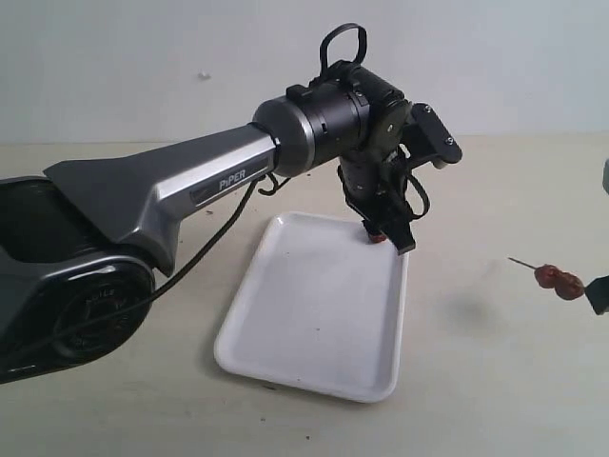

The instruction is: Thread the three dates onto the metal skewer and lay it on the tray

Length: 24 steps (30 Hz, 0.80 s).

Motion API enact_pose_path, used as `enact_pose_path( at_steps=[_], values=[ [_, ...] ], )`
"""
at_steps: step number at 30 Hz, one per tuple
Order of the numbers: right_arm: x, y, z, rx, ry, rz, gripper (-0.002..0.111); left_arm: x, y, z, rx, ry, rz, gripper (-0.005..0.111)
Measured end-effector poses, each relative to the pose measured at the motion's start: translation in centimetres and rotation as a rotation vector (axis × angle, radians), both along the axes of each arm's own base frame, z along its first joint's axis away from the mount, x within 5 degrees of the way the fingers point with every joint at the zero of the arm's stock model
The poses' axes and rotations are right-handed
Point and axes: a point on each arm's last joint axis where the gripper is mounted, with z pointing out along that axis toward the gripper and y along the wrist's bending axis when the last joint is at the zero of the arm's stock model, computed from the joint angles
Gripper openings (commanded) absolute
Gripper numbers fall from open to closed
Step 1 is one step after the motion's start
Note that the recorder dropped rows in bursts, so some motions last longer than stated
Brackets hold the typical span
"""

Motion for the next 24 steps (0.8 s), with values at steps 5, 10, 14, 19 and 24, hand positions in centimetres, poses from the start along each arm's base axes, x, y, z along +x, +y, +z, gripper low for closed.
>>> enact_pose_path(
  at_steps=[5,10,14,19,24],
  values=[
    [-0.7,0.1,1.2,-0.005,-0.047,-0.002,0.000,0.0,0.0,0.0,0.000,0.000,0.000,0.057],
    [-1.1,0.1,1.5,-0.005,-0.046,-0.001,0.000,0.0,0.0,0.0,-0.003,-0.003,-0.001,0.057],
    [-1.0,0.1,1.5,-0.006,-0.056,-0.003,0.000,-0.4,-0.4,0.0,-0.082,0.065,0.081,0.057],
    [-0.6,0.1,1.7,-0.012,-0.105,-0.004,0.000,-2.4,-1.8,-0.2,-0.134,0.165,0.143,0.057],
    [-0.3,0.0,1.8,-0.016,-0.134,-0.005,0.000,-4.3,-3.0,-0.4,-0.097,0.189,0.102,0.057]
  ],
)
